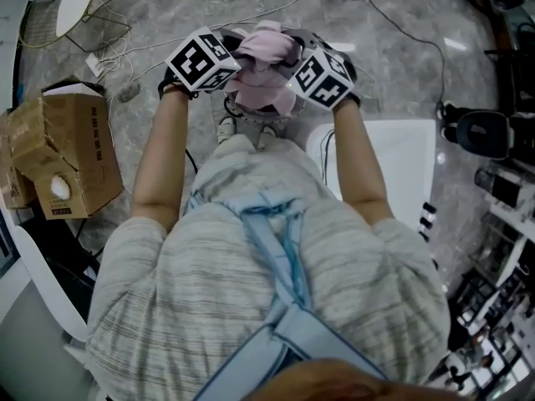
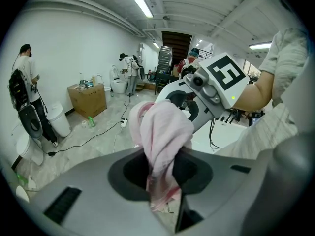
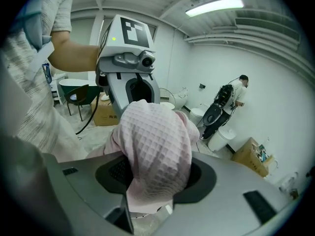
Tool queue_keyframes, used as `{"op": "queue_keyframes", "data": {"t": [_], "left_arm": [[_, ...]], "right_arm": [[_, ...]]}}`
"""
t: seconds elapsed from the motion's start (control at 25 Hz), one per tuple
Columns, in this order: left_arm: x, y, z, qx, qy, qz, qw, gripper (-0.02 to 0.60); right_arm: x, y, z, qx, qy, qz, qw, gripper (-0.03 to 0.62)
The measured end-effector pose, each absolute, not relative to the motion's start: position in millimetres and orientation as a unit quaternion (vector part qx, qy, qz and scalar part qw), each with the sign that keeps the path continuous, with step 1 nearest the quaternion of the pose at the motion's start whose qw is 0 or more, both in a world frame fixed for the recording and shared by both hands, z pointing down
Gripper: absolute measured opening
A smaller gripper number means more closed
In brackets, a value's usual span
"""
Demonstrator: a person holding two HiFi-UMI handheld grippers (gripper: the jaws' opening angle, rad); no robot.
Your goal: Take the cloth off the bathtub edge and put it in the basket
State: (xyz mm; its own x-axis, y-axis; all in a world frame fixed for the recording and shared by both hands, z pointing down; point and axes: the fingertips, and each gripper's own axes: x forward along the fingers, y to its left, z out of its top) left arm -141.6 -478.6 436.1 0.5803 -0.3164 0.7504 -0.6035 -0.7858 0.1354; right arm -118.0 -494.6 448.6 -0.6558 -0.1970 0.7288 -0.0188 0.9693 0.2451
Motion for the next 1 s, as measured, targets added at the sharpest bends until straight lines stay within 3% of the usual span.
{"op": "queue_keyframes", "data": {"t": [1.0], "left_arm": [[-111.1, -497.6, 534.2, 0.876, -0.124, 0.417, 0.207, 0.109]], "right_arm": [[-86.6, -508.5, 546.2, 0.042, -0.878, -0.041, 0.474, 0.219]]}}
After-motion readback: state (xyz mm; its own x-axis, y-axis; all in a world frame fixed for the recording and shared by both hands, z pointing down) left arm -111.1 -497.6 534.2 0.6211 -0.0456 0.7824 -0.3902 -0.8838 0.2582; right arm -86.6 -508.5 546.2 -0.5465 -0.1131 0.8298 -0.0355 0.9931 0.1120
